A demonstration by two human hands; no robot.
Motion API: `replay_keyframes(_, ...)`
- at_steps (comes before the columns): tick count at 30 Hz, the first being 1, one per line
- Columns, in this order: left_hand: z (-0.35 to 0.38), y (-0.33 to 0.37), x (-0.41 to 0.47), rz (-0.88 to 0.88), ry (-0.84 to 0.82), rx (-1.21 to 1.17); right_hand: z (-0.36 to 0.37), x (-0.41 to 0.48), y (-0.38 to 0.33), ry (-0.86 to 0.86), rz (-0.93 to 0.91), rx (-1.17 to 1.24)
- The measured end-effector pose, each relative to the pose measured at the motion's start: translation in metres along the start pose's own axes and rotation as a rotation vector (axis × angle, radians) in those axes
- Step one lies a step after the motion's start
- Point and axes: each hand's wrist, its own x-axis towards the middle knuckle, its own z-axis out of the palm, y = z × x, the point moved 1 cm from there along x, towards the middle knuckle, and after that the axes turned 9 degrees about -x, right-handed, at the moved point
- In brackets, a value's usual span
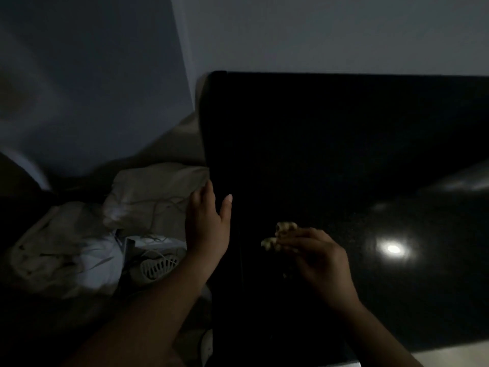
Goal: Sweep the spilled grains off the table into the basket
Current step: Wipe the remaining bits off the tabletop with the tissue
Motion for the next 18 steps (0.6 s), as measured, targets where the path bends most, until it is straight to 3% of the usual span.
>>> replay_keyframes(4, 0.001, -0.005, 0.002, -0.017, -0.005, 0.008, -0.001, 0.018, 0.009, 0.205, 0.114, -0.02)
replay_keyframes(6, 0.001, -0.005, 0.003, -0.03, -0.01, 0.031, 0.006, 0.023, 0.002, 0.175, 0.135, 0.004)
replay_keyframes(11, -0.008, 0.004, -0.004, -0.039, -0.062, 0.083, 0.03, -0.049, -0.013, 0.214, -0.046, -0.136)
replay_keyframes(15, -0.026, 0.004, -0.043, 0.043, -0.191, 0.066, 0.031, -0.099, -0.019, 0.202, 0.084, -0.111)
replay_keyframes(18, -0.035, -0.005, -0.074, 0.079, -0.24, 0.067, 0.023, -0.099, -0.025, 0.213, 0.083, -0.086)
